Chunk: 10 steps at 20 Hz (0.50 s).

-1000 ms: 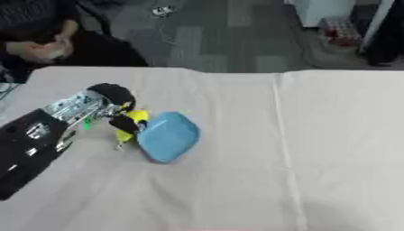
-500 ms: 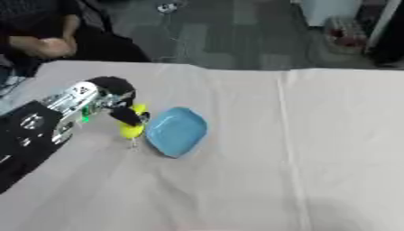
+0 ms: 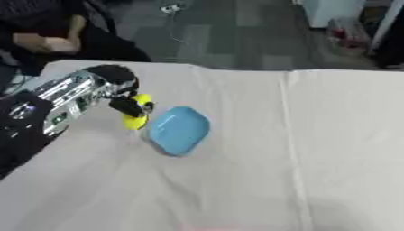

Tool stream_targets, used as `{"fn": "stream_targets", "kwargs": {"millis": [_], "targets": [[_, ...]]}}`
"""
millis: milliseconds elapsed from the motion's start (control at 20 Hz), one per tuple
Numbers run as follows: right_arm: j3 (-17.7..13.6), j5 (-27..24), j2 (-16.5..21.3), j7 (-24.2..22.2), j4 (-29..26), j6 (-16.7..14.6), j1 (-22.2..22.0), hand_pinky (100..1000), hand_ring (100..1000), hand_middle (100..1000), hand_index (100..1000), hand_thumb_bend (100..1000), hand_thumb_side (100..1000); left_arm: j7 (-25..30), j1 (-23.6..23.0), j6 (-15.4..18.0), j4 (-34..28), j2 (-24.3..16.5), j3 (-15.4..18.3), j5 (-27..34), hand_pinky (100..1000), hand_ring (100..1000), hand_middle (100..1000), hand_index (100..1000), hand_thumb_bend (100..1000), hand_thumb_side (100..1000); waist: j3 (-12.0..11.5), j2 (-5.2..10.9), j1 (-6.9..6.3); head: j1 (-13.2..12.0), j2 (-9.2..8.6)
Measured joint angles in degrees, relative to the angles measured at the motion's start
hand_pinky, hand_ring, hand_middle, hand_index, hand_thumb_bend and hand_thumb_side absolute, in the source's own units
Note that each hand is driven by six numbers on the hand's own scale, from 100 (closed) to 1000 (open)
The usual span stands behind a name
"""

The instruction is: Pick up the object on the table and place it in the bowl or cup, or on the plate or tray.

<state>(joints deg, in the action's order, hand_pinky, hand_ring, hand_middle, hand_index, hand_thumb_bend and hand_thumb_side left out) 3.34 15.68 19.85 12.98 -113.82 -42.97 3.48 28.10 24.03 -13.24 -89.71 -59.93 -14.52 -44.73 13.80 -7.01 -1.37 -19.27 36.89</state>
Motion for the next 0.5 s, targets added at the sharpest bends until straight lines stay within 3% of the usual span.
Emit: {"fn": "stream_targets", "kwargs": {"millis": [500], "targets": [[-0.30,-3.32,1.79,-0.74,0.00,-0.23,1.63,151,413,465,151,100,975,-0.89,2.30,1.13,-0.82,0.74,-1.57,2.64,100,100,101,404,100,790,1.83,0.00,-1.39,-0.44,-0.50]]}}
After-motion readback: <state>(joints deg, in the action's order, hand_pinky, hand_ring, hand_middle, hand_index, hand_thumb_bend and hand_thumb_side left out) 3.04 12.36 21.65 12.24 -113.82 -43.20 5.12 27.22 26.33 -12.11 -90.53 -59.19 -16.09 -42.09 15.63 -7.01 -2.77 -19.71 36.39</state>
